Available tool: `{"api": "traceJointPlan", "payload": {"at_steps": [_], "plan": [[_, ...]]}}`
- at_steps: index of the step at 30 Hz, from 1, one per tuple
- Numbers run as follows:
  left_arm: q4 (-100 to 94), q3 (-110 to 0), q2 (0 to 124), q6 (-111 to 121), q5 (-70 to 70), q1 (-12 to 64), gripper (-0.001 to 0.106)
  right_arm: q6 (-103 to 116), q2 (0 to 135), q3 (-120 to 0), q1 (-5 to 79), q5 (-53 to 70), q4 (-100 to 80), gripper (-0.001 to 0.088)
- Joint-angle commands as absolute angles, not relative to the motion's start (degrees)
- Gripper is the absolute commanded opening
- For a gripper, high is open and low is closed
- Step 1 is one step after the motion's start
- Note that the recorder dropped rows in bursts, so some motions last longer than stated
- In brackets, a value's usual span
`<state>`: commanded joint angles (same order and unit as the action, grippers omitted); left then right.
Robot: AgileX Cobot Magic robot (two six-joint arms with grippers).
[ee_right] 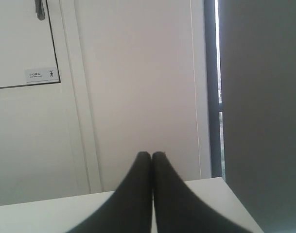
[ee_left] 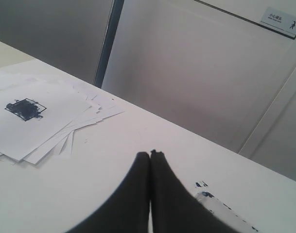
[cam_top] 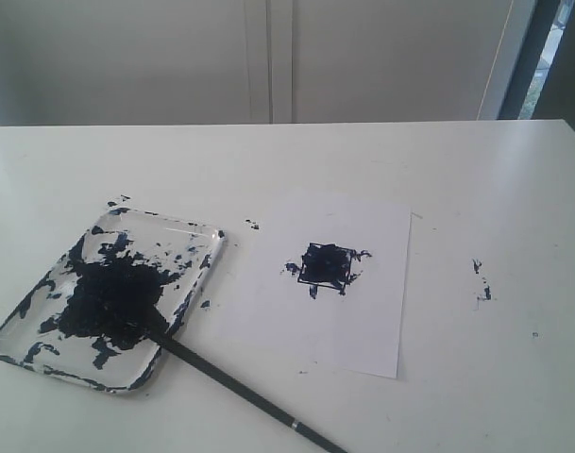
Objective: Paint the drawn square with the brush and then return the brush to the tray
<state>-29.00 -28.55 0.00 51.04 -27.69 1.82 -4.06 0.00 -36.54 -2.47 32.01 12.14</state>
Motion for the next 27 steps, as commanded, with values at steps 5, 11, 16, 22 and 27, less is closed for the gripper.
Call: {"api": "traceJointPlan", "payload": {"at_steps": [5,11,16,22,27], "plan": [[-29.0,-28.55,0.0,51.04,-27.69,1.82,0.0,-4.06,0.0,-36.54,-2.36,32.01,12.14,0.0],[-29.0,-28.55,0.0,51.04,-27.69,1.82,0.0,-4.06,0.0,-36.54,-2.36,32.01,12.14,0.0],[-29.0,-28.55,0.0,51.04,-27.69,1.82,0.0,-4.06,0.0,-36.54,-2.36,32.01,12.14,0.0],[-27.93,-28.55,0.0,50.91,-27.69,1.82,0.0,-4.06,0.0,-36.54,-2.36,32.01,12.14,0.0],[-27.04,-26.47,0.0,49.8,-26.07,1.82,0.0,-4.06,0.0,-36.54,-2.36,32.01,12.14,0.0]]}}
